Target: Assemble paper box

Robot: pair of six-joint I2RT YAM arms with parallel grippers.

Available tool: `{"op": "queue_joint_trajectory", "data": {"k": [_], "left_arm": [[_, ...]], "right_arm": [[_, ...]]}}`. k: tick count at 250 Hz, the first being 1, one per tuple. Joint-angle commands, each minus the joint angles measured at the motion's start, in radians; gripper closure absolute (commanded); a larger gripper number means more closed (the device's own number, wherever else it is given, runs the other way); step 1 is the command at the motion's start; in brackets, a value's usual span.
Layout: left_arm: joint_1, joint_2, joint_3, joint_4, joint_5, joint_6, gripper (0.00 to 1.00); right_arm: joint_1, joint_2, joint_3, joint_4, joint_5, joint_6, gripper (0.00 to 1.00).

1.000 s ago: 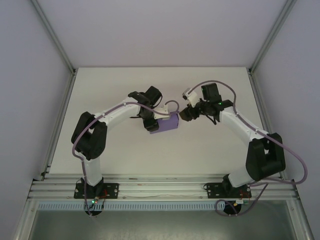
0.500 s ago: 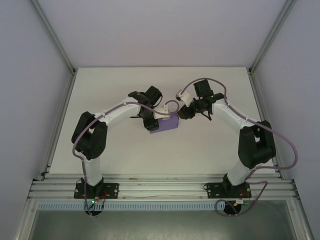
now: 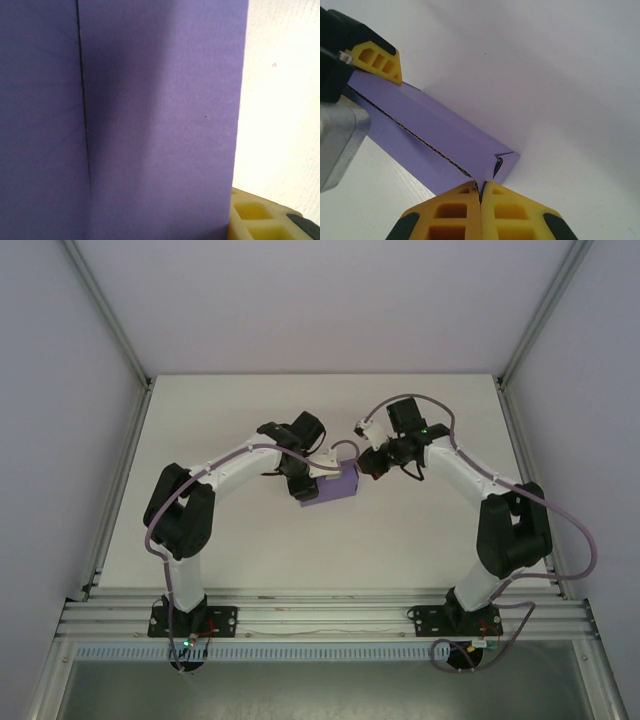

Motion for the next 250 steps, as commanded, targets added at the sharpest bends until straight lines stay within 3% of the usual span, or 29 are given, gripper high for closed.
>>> {"op": "queue_joint_trajectory", "data": {"k": [1, 51, 91, 173, 197, 250], "left_arm": [[-0.008, 0.018, 0.029, -0.018, -0.022, -0.005, 0.53], [-0.010, 0.042, 0.029, -0.011, -0.019, -0.010, 0.53], [-0.010, 0.041, 0.026, -0.007, -0.024, -0.013, 0.53], [-0.010, 0.038, 0.025, 0.012, -0.037, -0.044, 0.52], [-0.011, 0.034, 0.029, 0.015, -0.040, -0.053, 0.47], [-0.010, -0.020, 0.026, 0.037, -0.053, -0.089, 0.24]], "right_arm": [[0.013, -0.046, 0.049, -0.048, -0.003, 0.216, 1.00], [0.019, -0.048, 0.028, -0.010, 0.051, 0.470, 1.00], [0.041, -0.075, -0.075, 0.085, 0.188, 0.405, 1.00], [0.052, -0.127, -0.314, 0.333, 0.201, 0.296, 1.00], [0.067, -0.129, -0.351, 0.380, 0.250, 0.294, 1.00], [0.073, -0.140, -0.343, 0.370, 0.277, 0.309, 1.00]]}}
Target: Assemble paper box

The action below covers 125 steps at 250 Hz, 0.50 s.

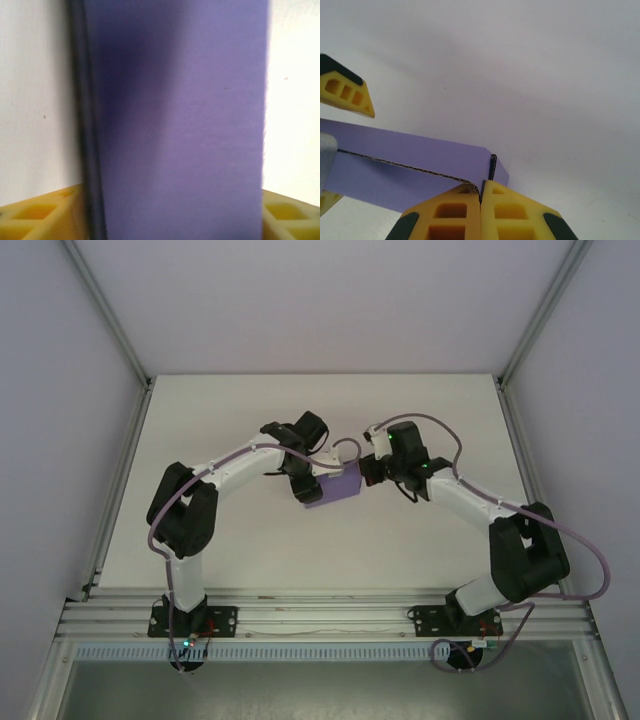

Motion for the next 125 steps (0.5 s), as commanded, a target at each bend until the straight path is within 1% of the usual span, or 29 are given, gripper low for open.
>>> {"op": "queue_joint_trajectory", "data": {"k": [1, 25, 43, 47, 54, 57, 73, 84, 112, 125], "left_arm": [[-0.004, -0.039, 0.009, 0.023, -0.029, -0.033, 0.23], [-0.005, -0.079, -0.010, 0.046, -0.023, -0.066, 0.20], [-0.004, -0.121, -0.037, 0.078, -0.027, -0.110, 0.16], [-0.004, -0.130, -0.043, 0.085, -0.031, -0.121, 0.12], [-0.005, -0.150, -0.054, 0.096, -0.038, -0.138, 0.02], [-0.004, -0.158, -0.058, 0.103, -0.042, -0.148, 0.00], [-0.004, -0.210, -0.097, 0.136, -0.065, -0.208, 0.00], [-0.004, -0.247, -0.133, 0.163, -0.101, -0.243, 0.00], [-0.003, -0.331, -0.224, 0.219, -0.185, -0.404, 0.00], [-0.004, -0.365, -0.275, 0.245, -0.206, -0.481, 0.03]], "right_arm": [[0.011, 0.008, -0.026, -0.070, 0.054, 0.001, 1.00], [0.024, -0.007, -0.024, -0.079, 0.068, 0.006, 1.00], [0.048, -0.015, -0.023, -0.078, 0.114, 0.014, 1.00], [0.054, -0.014, -0.020, -0.082, 0.125, 0.017, 1.00], [0.065, -0.013, -0.015, -0.085, 0.147, 0.028, 1.00], [0.069, -0.011, -0.012, -0.088, 0.155, 0.034, 1.00], [0.088, -0.003, 0.007, -0.108, 0.189, 0.072, 1.00], [0.102, -0.003, 0.012, -0.109, 0.218, 0.104, 1.00], [0.130, -0.008, 0.006, -0.113, 0.292, 0.148, 1.00], [0.141, -0.010, -0.002, -0.111, 0.307, 0.156, 1.00]]}}
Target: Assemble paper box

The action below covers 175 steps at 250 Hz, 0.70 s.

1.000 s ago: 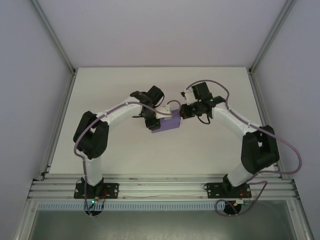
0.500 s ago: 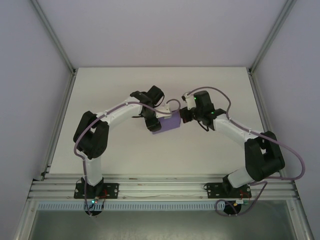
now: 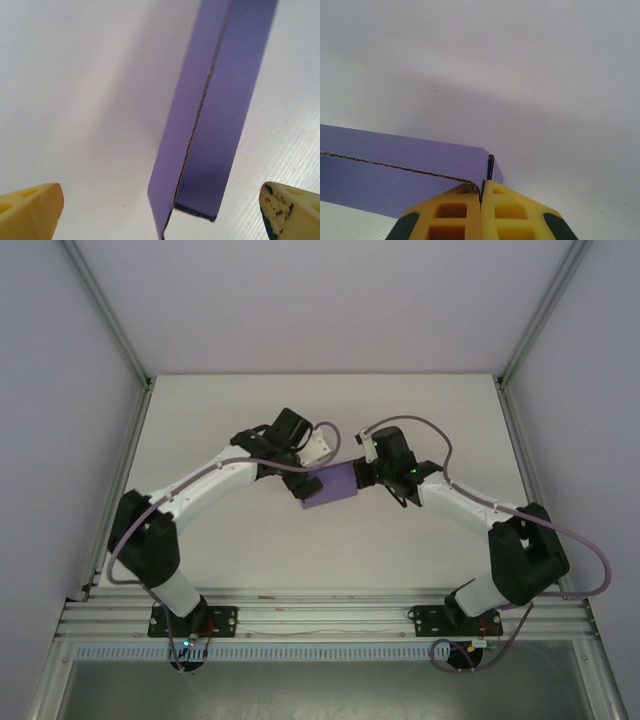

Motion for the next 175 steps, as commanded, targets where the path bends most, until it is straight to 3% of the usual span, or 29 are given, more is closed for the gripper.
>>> {"op": "queue_joint_trajectory", "data": {"k": [1, 32, 73, 110, 175], "left_arm": [[-0.004, -0.071, -0.098, 0.083, -0.106, -0.219, 0.03], [-0.004, -0.108, -0.168, 0.108, -0.097, -0.341, 0.20], [-0.002, -0.098, -0.169, 0.122, -0.128, -0.371, 0.45], [-0.002, -0.058, -0.120, 0.095, -0.124, -0.352, 0.50], [-0.002, -0.007, -0.073, 0.061, -0.132, -0.389, 0.79]], "right_arm": [[0.026, -0.004, -0.012, -0.095, 0.102, 0.066, 1.00], [0.045, -0.004, -0.022, -0.095, 0.111, 0.092, 1.00], [0.063, -0.010, -0.020, -0.107, 0.120, 0.089, 1.00], [0.066, -0.010, -0.016, -0.113, 0.122, 0.090, 1.00], [0.074, -0.010, -0.010, -0.131, 0.126, 0.090, 1.00]]}}
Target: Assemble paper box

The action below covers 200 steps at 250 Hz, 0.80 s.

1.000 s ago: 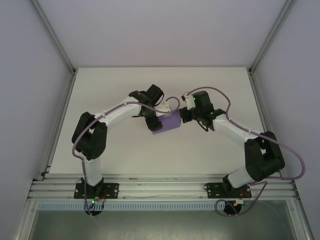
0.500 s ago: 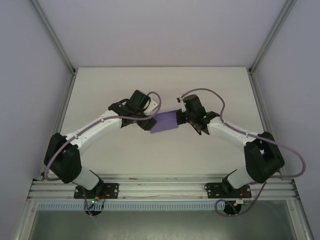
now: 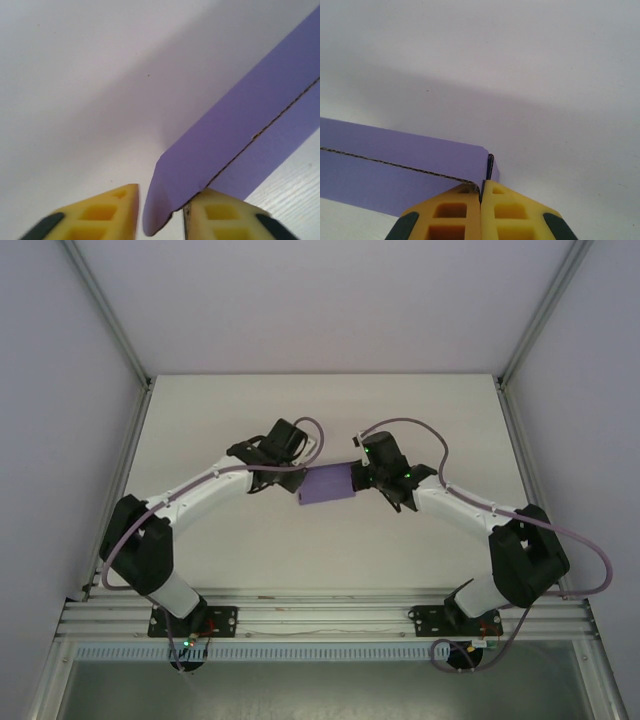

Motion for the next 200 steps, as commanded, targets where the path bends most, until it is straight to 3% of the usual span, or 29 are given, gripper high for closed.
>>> {"op": "queue_joint_trajectory", "data": {"k": [1, 18, 39, 101, 113, 136, 200], "left_arm": [[-0.002, 0.007, 0.028, -0.023, -0.017, -0.033, 0.80], [-0.002, 0.008, 0.035, -0.022, 0.008, -0.051, 0.84], [-0.002, 0.008, 0.045, -0.020, 0.018, -0.118, 1.00], [0.005, 0.042, 0.084, -0.039, 0.100, -0.388, 1.00], [0.011, 0.058, 0.114, -0.080, 0.157, -0.404, 1.00], [0.014, 0.070, 0.143, -0.140, 0.168, -0.451, 1.00], [0.044, 0.090, 0.144, -0.120, 0.250, -0.562, 1.00]], "right_arm": [[0.015, -0.001, -0.010, -0.109, 0.015, 0.012, 1.00], [0.019, 0.000, -0.008, -0.116, 0.034, 0.013, 1.00], [0.028, -0.006, -0.008, -0.122, 0.072, 0.025, 1.00], [0.107, -0.012, -0.027, -0.138, 0.208, 0.085, 1.00], [0.115, -0.012, -0.031, -0.139, 0.217, 0.100, 1.00], [0.130, -0.012, -0.036, -0.132, 0.235, 0.120, 1.00], [0.138, -0.006, -0.047, -0.103, 0.216, 0.145, 1.00]]}}
